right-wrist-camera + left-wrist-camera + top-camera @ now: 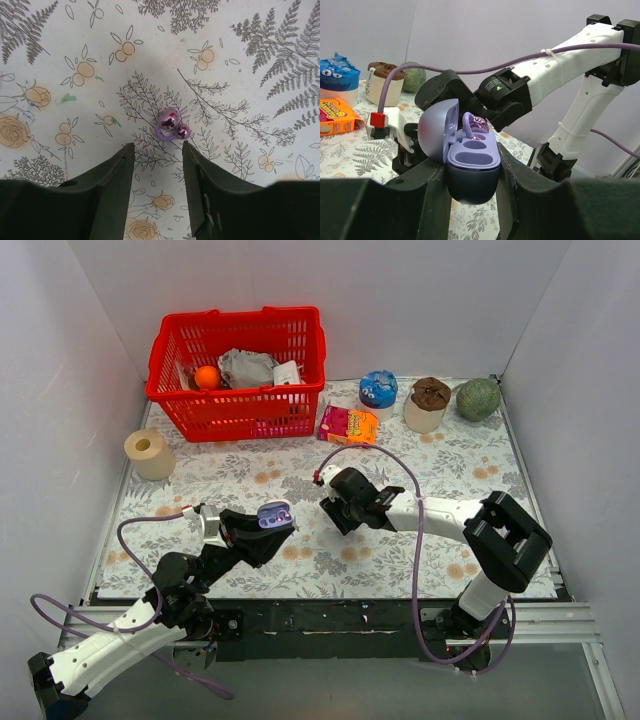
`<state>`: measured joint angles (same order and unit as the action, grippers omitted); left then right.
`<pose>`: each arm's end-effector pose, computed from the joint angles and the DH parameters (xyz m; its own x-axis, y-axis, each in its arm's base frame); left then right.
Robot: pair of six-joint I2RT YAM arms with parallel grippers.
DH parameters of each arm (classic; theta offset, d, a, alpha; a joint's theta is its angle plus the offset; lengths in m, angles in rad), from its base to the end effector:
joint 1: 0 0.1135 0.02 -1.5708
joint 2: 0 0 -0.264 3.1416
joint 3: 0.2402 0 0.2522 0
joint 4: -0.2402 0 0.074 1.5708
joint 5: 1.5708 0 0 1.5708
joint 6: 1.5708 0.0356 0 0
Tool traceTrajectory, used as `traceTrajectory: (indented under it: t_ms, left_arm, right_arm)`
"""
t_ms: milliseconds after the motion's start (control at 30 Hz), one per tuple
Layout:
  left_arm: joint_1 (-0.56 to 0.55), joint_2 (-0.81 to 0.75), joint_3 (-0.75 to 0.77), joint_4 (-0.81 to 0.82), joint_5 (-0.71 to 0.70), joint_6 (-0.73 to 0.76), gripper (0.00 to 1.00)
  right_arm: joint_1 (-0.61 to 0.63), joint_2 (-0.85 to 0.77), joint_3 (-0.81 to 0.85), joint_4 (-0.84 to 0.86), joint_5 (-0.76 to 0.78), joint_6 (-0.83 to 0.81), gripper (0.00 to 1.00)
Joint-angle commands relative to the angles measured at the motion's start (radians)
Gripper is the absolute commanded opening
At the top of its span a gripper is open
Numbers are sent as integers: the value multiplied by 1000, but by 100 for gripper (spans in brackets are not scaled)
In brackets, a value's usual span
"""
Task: Insert the wireless bluetooth earbuds into the charging case
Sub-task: Adjust the earbud at the center of the board.
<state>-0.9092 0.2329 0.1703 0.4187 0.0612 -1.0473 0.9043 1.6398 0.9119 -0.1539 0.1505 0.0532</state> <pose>0.0683 -0.0913 0.2572 -0.6055 -0.6294 -0.4870 0.5968 0.0457 -0.8011 0.2085 0.2564 0.1744 -0.5147 -0.5693 -0.6410 -0.6918 0.7175 -0.0818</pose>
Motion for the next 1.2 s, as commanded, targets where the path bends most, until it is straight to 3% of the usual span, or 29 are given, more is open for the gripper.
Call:
traceTrajectory:
  t_ms: [0,667,1167]
  left_arm:
    - [-2,0,-9,20,-12,7,0]
    - [-2,0,-8,11,-12,1,0]
    - [-2,-3,-5,2,-14,3,0]
  right_arm:
    - [-1,-72,18,40,4,-3,51]
    - [-4,54,70,-1,14,-13,49]
    - [-15,81,87,-6,24,5,36]
